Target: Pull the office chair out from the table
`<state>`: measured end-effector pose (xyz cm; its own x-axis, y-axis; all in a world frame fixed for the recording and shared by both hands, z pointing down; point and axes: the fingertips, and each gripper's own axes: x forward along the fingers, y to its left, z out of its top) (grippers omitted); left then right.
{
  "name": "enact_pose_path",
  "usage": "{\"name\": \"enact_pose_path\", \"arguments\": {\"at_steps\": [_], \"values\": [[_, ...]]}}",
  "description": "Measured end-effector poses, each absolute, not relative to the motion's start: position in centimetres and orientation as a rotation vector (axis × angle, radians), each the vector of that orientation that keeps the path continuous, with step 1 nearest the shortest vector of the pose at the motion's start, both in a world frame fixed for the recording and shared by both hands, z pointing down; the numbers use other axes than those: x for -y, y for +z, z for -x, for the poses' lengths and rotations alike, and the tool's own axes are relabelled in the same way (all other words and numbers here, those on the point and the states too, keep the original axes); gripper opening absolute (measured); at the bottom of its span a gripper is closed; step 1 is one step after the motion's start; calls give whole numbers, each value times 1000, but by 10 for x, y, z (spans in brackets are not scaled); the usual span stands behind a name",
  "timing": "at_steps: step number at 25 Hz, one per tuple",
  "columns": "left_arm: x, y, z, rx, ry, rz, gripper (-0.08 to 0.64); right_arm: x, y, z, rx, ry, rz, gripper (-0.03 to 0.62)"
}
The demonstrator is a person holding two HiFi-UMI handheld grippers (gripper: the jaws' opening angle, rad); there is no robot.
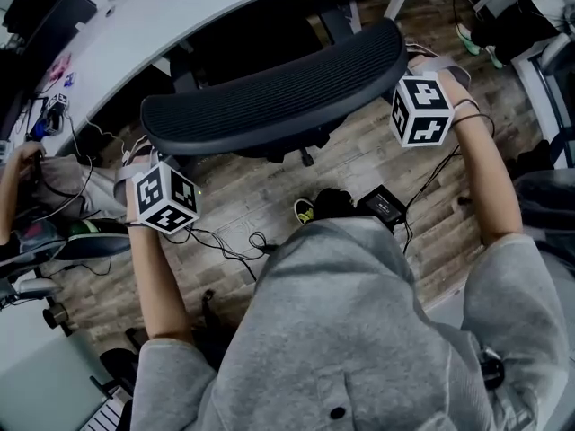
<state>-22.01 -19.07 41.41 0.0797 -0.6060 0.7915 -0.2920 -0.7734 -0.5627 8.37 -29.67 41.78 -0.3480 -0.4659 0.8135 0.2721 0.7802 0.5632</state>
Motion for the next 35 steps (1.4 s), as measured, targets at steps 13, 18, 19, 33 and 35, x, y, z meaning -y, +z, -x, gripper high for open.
{"name": "enact_pose_path", "arguments": {"at_steps": [13,18,19,33,35], "values": [[140,414,203,-916,-1752,2094,100,247,417,-100,1772,-775,-154,104],[114,416,194,-917,-1758,2098,100,221,417,-110,1770,-779,-147,104],[108,415,192,-919,-1759,2097,100,215,417,-112,1769,-779,-147,104],[21,415,163,-924,-1767,2095,107,122,416,-147,1756,-763,-162,104],[8,414,158,-920,-1762,2094,107,107,414,-152,1756,-764,-171,104]]}}
